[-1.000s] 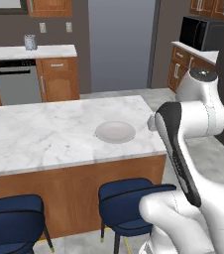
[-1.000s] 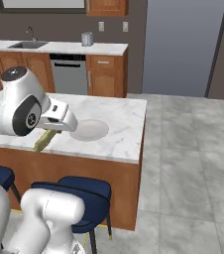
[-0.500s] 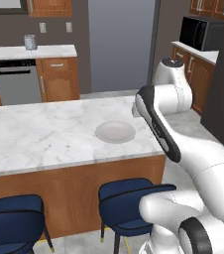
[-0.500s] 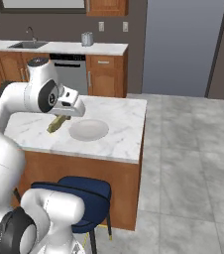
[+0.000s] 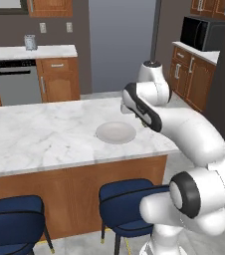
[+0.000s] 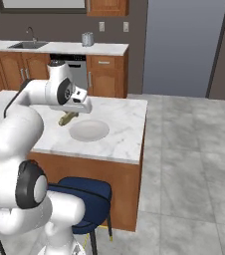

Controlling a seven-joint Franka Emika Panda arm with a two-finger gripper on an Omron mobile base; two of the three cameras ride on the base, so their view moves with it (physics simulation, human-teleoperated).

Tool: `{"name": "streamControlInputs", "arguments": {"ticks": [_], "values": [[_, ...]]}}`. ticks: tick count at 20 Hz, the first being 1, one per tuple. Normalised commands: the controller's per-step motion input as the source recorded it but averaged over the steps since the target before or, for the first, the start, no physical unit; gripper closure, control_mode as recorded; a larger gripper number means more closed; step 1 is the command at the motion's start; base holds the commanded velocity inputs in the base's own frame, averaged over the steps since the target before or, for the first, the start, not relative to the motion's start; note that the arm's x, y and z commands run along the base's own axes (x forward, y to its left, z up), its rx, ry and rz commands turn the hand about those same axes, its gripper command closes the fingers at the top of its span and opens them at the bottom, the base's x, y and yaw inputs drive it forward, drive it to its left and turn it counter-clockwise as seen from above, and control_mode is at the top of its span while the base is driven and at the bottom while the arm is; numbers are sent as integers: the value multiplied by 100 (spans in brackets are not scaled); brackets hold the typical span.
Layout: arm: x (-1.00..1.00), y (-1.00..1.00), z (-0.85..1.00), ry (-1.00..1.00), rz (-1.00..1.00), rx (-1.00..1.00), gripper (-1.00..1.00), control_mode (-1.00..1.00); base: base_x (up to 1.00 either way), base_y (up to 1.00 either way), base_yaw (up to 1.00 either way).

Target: Retrieve the butter from the fridge and place it on a plate on the dining table. Then retrieve the butter knife by the fridge and place it near the plate.

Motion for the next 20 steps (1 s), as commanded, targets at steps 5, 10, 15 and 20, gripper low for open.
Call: {"name": "streamControlInputs", "arguments": {"ticks": [5,10,15,20], "values": [[88,0,-31,5,0,4,100,-100,0,0,0],[60,28,-19,10,-1,-4,100,-100,0,0,0],[54,15,-24,3,-3,-6,100,-100,0,0,0],[53,0,-41,0,0,0,100,-100,0,0,0]]}}
